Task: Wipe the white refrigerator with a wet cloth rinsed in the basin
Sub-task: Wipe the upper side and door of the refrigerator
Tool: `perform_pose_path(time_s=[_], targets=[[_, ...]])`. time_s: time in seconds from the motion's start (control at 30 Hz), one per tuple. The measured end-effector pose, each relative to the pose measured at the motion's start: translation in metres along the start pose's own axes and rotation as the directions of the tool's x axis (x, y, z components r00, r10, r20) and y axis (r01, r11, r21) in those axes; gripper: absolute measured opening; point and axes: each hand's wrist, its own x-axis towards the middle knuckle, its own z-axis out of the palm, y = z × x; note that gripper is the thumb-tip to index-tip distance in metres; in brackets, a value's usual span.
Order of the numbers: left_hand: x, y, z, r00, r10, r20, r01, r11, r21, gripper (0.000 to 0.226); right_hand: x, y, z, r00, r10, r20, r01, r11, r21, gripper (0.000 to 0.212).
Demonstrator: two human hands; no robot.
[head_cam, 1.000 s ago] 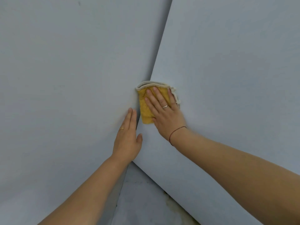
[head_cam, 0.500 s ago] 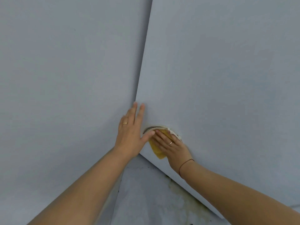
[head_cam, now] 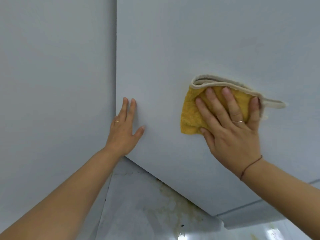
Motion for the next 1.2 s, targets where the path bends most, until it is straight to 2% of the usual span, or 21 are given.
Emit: perform_pose_path(time_s=[0.13,0.43,0.6,0.73,0.83,0.93,1.03,1.2], targets=[[-0.001,0.000,0.003,0.999,-0.032,-0.009,0.032,0.999,-0.021,0.091,-0.017,-0.020,0.016,1.000,0.003,0.009,-0.003,1.000,-0.008,0.064],[-0.020,0.048,0.033,0.998,-0.020,-0.064,0.016,0.998,-0.067,0.089,-0.102,-0.047,0.054,0.970,-0.212,0.124,0.221,0.973,-0.067,0.072],[-0.039,0.072,0.055,0.998,-0.025,-0.058,0.020,0.997,-0.077,0.092,-0.152,-0.039,0.065,0.920,-0.326,0.218,0.347,0.935,-0.067,0.080],[-0.053,0.083,0.067,1.000,-0.025,-0.015,0.024,0.995,-0.092,0.092,-0.185,-0.031,0.070,0.869,-0.399,0.293,0.428,0.903,-0.038,0.074],[-0.059,0.088,0.070,0.999,-0.031,0.007,0.031,0.996,-0.086,0.092,-0.177,-0.012,0.057,0.895,-0.376,0.239,0.395,0.918,-0.036,0.074],[-0.059,0.093,0.068,0.999,-0.037,-0.001,0.037,0.997,-0.074,0.091,-0.146,0.023,0.031,0.971,-0.223,0.088,0.226,0.974,-0.020,0.072],[-0.059,0.101,0.068,0.998,-0.061,-0.011,0.060,0.995,-0.085,0.092,-0.124,0.059,0.008,0.996,-0.091,0.009,0.091,0.995,-0.040,0.066],[-0.059,0.109,0.076,0.994,-0.097,-0.042,0.092,0.990,-0.110,0.097,-0.132,0.063,0.012,0.996,-0.087,0.000,0.086,0.992,-0.097,0.073]])
